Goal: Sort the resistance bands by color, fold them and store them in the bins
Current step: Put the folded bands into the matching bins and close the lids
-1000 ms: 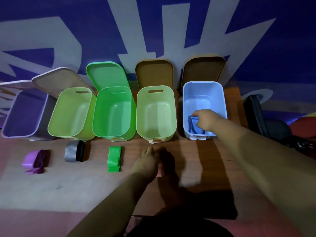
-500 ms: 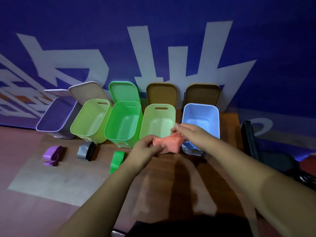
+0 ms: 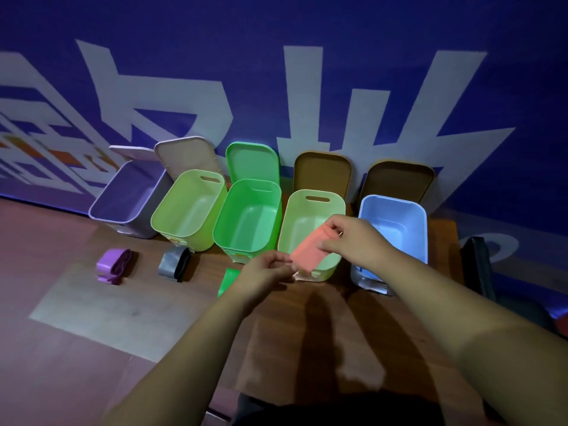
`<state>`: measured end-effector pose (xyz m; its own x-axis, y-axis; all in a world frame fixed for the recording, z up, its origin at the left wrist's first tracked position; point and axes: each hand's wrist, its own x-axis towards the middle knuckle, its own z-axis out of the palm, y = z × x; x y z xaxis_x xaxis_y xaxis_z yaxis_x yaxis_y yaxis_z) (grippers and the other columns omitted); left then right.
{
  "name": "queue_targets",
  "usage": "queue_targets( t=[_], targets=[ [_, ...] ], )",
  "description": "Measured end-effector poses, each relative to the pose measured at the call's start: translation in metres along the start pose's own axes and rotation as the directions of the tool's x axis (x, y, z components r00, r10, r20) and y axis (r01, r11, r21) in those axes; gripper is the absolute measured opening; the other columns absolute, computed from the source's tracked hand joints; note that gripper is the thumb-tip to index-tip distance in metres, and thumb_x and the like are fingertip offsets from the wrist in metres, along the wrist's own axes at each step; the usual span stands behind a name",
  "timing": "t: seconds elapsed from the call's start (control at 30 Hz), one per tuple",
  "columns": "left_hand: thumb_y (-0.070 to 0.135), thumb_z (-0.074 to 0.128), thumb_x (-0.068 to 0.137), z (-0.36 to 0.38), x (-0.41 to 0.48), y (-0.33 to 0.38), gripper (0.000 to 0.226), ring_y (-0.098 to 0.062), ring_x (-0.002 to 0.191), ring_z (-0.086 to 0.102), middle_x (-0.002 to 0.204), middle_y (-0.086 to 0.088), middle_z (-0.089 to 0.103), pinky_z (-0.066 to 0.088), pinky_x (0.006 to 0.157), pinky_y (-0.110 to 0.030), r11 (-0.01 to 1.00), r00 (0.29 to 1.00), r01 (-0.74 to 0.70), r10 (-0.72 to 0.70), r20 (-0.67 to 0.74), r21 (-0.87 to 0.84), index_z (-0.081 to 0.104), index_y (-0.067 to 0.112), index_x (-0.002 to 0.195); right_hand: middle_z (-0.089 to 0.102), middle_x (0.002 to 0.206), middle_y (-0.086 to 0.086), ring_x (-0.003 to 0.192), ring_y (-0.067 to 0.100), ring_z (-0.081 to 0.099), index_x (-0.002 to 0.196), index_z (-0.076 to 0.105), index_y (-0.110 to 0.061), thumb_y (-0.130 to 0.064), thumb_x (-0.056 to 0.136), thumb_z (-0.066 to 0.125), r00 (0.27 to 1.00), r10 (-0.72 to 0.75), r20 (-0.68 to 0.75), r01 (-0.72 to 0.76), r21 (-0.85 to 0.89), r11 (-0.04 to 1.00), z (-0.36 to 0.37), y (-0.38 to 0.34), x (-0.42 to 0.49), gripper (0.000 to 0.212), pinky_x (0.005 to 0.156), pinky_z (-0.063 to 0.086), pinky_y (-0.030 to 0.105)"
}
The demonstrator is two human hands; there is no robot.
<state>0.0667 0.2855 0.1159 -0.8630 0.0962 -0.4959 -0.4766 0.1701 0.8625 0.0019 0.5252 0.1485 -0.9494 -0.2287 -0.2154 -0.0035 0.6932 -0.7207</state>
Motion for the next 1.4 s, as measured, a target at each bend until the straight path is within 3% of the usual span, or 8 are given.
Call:
queue_targets(
  t=[0.1,0.17,0.27,0.47,0.83,1.1,1.23,1.4],
  targets=[
    [0.022,0.073,0.098,-0.044,0.012,-0.025,0.010,-0.022,0.078,0.071,0.086,-0.003,0.075,0.053,0.060,-0.023,0.907,0.993,0.000,0.048,-0.104,0.421,0.073,0.016,0.106,0.065,0.080,-0.005,0.076,0.017,0.057,0.075,0.048,-0.031,-0.025,0.086,0.076,1.000,0.000,-0.028,-0.004,-0.140,0.990,0.013,-0.003,0.025,0.031,0.064,0.042,0.034],
    [0.025,0.069,0.099,-0.072,0.020,-0.047,0.006,-0.026,0.073,0.071,0.087,-0.006,0.073,0.056,0.056,-0.031,0.784,0.986,0.029,0.079,-0.147,0.620,0.071,0.020,0.099,0.063,0.080,-0.006,0.078,0.016,0.058,0.077,0.051,-0.031,-0.024,0.088,0.071,1.000,0.013,-0.022,-0.017,-0.218,0.976,0.023,-0.003,0.043,0.024,0.064,0.045,0.034],
    [0.019,0.065,0.099,-0.104,0.032,-0.073,0.012,-0.026,0.082,0.070,0.104,-0.011,0.072,0.058,0.066,-0.033,0.712,0.979,0.127,0.022,-0.203,0.691,0.068,0.020,0.111,0.066,0.085,-0.004,0.084,0.023,0.063,0.089,0.061,-0.026,-0.024,0.087,0.066,0.998,0.064,0.011,-0.056,-0.349,0.935,0.043,0.001,0.069,0.006,0.074,0.057,0.042],
    [0.006,0.058,0.092,-0.137,0.070,-0.099,0.052,-0.031,0.134,0.055,0.150,-0.008,0.058,0.050,0.109,-0.046,0.493,0.997,-0.044,0.083,0.004,0.869,0.062,0.019,0.142,0.069,0.108,0.001,0.103,0.027,0.063,0.111,0.068,-0.026,-0.021,0.090,0.072,0.955,0.215,0.202,-0.079,-0.525,0.848,0.077,0.009,0.107,0.022,0.087,0.056,0.038],
    [0.034,0.044,0.107,-0.151,0.108,-0.126,0.042,-0.029,0.127,0.051,0.144,-0.001,0.060,0.053,0.101,-0.047,0.320,0.994,-0.102,0.077,0.081,0.942,0.053,0.031,0.148,0.068,0.127,0.012,0.112,0.034,0.063,0.136,0.062,-0.015,-0.022,0.093,0.070,0.919,0.316,0.237,-0.134,-0.567,0.813,0.117,0.021,0.133,0.045,0.091,0.054,0.038],
    [0.033,0.059,0.098,-0.147,0.097,-0.126,0.055,-0.029,0.121,0.048,0.127,-0.004,0.056,0.049,0.097,-0.040,0.167,0.994,-0.052,0.101,0.035,0.985,0.046,0.039,0.150,0.064,0.111,0.004,0.102,0.028,0.063,0.115,0.075,-0.019,-0.030,0.101,0.062,0.973,0.216,0.077,-0.167,-0.409,0.897,0.114,0.011,0.113,0.022,0.094,0.055,0.043],
    [0.031,0.062,0.098,-0.139,0.084,-0.123,0.050,-0.028,0.120,0.050,0.127,-0.006,0.055,0.050,0.097,-0.038,0.189,0.997,-0.024,0.071,0.011,0.982,0.051,0.029,0.146,0.063,0.093,0.000,0.088,0.022,0.063,0.091,0.072,-0.020,-0.026,0.101,0.058,0.995,0.101,-0.020,-0.102,-0.330,0.938,0.107,-0.001,0.097,0.018,0.083,0.055,0.041],
    [0.025,0.074,0.092,-0.130,0.064,-0.105,0.022,-0.024,0.091,0.062,0.107,-0.006,0.067,0.060,0.080,-0.042,0.466,0.998,0.062,-0.018,-0.061,0.883,0.056,0.021,0.104,0.067,0.091,-0.005,0.088,0.014,0.063,0.087,0.072,-0.019,-0.023,0.099,0.061,0.994,-0.021,-0.107,0.008,-0.122,0.993,0.103,-0.021,0.070,0.017,0.084,0.054,0.036]
  ],
)
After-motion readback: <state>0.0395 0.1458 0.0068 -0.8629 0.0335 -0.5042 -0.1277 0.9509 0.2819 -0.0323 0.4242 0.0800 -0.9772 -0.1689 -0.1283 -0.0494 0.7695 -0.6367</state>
